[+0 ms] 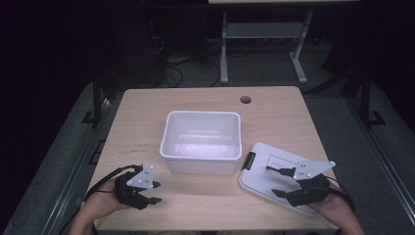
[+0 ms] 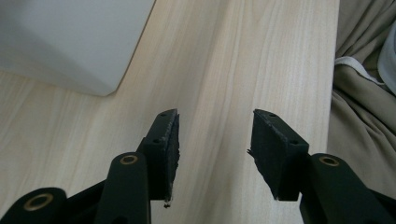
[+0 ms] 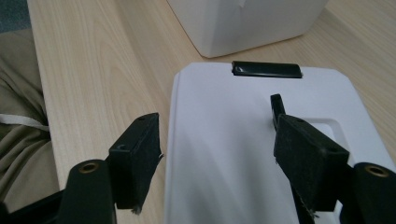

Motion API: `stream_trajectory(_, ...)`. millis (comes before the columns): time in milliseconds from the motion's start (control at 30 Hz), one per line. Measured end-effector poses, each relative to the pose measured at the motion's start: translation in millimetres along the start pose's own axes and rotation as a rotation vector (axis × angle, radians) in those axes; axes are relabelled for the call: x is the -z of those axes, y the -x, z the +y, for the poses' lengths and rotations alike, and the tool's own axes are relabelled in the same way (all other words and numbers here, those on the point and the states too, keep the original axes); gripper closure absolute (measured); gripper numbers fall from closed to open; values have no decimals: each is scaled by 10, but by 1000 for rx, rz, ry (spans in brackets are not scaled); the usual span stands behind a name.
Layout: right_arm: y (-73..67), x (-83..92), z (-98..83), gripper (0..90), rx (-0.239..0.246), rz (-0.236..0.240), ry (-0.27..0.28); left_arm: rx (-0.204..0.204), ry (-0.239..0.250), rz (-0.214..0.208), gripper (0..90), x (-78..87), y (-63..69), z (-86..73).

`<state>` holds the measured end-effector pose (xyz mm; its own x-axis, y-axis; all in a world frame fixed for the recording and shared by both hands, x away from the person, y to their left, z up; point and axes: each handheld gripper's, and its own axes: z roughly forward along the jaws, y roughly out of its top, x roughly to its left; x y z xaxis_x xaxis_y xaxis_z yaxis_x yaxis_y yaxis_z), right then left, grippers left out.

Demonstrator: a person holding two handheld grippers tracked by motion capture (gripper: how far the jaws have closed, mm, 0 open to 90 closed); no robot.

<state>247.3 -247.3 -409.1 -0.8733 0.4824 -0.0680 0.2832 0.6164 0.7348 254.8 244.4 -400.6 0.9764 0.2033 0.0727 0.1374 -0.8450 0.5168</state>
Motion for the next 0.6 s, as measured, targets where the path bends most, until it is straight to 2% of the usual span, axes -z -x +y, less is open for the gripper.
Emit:
stream_trajectory(133, 10, 25, 4, 309, -1, -9, -10, -6, 7, 3, 500, -26, 21, -23)
stream_trajectory(267, 38, 43, 6, 309, 0, -18, -28, 10, 18, 1, 493, -77, 44, -51)
stream_trajectory(333, 55, 55, 7, 309, 0, -22, -31, -2, 5, 8, 482, -79, 41, -62)
stream_trajectory(467, 97, 66, 5, 314, -4, -29, -44, 8, 23, 7, 462, -91, 59, -84)
stream_trajectory(600, 162, 52, -1, 327, -5, -29, -77, 14, 27, 13, 450, -96, 78, -90)
